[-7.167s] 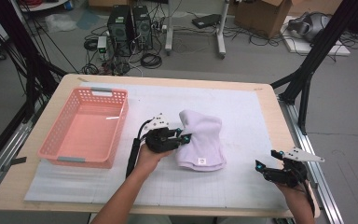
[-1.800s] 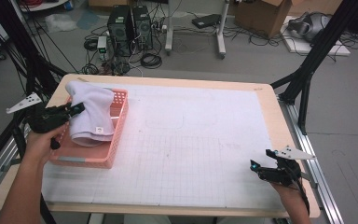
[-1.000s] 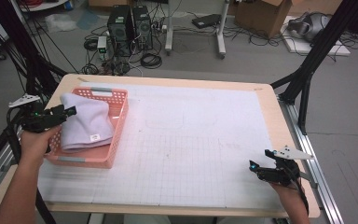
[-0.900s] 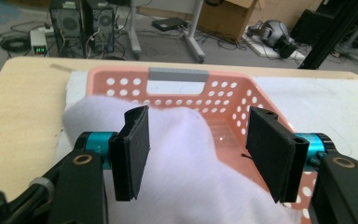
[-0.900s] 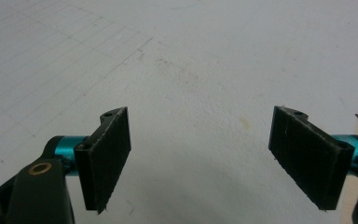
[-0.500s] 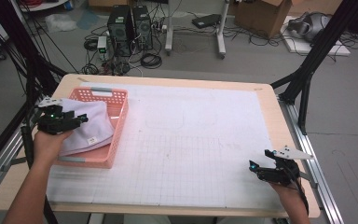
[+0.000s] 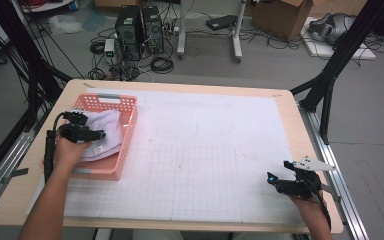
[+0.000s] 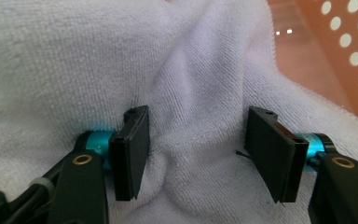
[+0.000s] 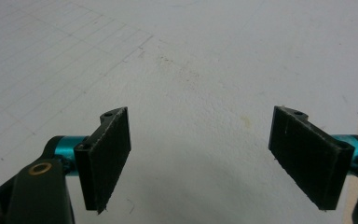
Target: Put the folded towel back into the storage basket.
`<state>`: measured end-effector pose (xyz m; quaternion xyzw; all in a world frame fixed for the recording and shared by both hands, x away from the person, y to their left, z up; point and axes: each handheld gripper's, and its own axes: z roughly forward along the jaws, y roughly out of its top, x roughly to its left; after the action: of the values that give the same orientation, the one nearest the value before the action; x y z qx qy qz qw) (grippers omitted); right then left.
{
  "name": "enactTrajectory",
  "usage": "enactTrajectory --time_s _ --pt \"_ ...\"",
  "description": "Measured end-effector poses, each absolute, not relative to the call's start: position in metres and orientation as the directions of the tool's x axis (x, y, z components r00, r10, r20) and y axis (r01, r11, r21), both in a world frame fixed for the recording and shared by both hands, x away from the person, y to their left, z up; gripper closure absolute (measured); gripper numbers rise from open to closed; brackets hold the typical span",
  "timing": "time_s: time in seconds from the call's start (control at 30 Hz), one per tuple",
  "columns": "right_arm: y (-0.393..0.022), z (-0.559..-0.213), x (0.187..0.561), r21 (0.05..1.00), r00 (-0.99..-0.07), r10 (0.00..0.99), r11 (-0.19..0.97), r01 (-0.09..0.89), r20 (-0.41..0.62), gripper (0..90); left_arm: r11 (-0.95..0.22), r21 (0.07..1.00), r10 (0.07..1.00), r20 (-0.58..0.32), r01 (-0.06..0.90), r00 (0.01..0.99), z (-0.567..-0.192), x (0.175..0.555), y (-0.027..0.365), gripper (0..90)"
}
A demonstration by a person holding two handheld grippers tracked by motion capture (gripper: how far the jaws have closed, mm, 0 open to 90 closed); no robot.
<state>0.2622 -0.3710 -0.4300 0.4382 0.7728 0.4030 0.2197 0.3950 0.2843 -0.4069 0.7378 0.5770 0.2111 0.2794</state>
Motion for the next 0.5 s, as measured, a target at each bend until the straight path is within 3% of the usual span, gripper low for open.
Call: enactTrajectory --time_s 0.2,0.37,0.5 --pt "-0.3698 -0.4305 0.2625 0.814 -0.522 0.853 0.294 0.501 0.013 19.8 -0.186 0.661 0.944 -0.084 0.727 0.318 -0.4098 0.3975 0.2831 46.0" --pt "-0.3692 -0.4312 0.2632 0.815 -0.522 0.853 0.298 0.497 0.007 19.8 -0.256 0.688 0.876 -0.132 0.679 0.464 -0.4114 0.3958 0.2817 51.6" --pt "-0.3699 -0.4316 0.2633 0.813 -0.523 0.852 0.301 0.498 0.005 19.8 -0.226 0.702 0.884 -0.143 0.675 0.446 -0.4091 0.3956 0.2855 46.5"
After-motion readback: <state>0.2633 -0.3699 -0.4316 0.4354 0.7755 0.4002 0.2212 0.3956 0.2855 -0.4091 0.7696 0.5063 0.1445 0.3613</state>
